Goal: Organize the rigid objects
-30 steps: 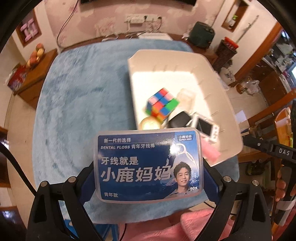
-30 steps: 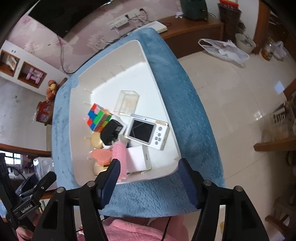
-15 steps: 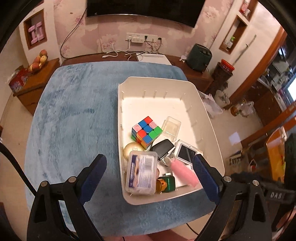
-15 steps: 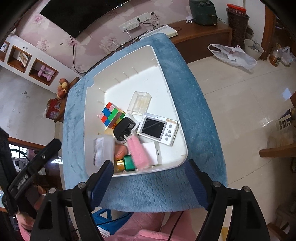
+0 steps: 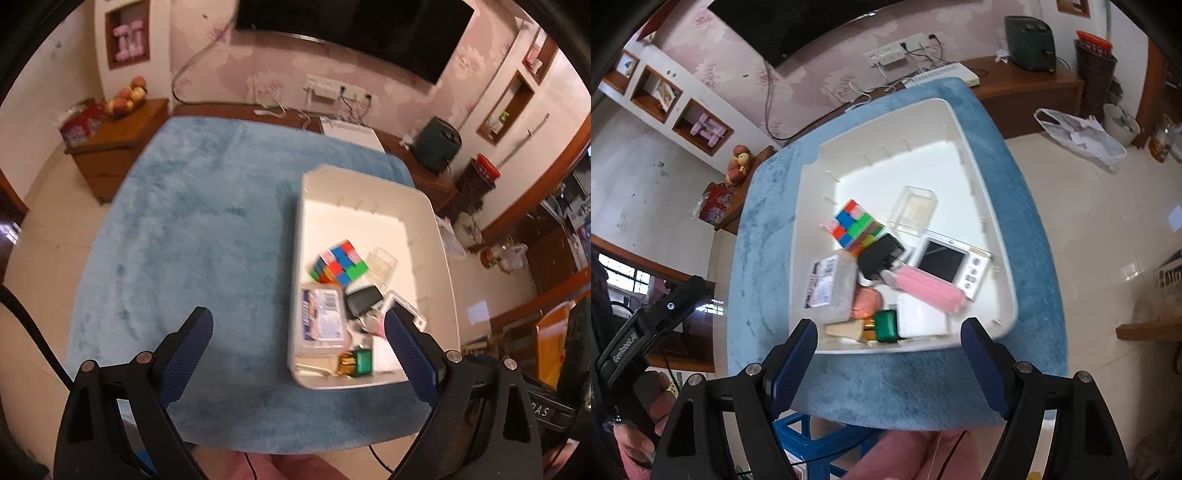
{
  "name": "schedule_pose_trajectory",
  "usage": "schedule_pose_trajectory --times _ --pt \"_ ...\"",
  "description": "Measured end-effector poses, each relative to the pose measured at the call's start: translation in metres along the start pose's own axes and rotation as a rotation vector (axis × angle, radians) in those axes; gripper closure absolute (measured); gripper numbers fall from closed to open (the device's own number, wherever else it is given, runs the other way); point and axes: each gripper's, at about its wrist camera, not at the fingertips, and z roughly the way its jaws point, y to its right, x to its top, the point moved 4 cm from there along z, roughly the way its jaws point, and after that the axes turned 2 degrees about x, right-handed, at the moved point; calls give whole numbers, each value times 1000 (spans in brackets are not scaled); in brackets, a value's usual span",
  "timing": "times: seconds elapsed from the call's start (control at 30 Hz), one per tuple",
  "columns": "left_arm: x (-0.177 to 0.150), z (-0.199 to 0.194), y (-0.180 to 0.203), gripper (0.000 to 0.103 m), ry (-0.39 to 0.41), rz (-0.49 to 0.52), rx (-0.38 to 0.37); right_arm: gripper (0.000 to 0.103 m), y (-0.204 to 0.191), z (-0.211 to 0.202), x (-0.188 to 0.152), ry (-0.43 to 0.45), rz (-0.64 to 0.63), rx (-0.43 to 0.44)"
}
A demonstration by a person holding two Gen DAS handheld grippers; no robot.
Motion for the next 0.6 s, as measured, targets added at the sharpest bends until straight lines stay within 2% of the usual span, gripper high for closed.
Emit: schedule_pose_trajectory --times 0.17,0.33,0.43,0.5,0.6 --pt "7 -28 -27 8 84 4 63 19 -30 -1 5 37 -55 25" --pt "8 -51 -64 8 132 -34 108 19 -63 -6 6 71 -86 67" --pt "5 -64 -84 8 143 -61 127 10 -82 -11 5 84 -113 84" --pt "2 -74 -94 8 149 -75 130 1 -92 -16 2 94 -135 85" --pt "-4 -87 -102 8 150 -92 130 1 -108 -29 -5 122 -166 94"
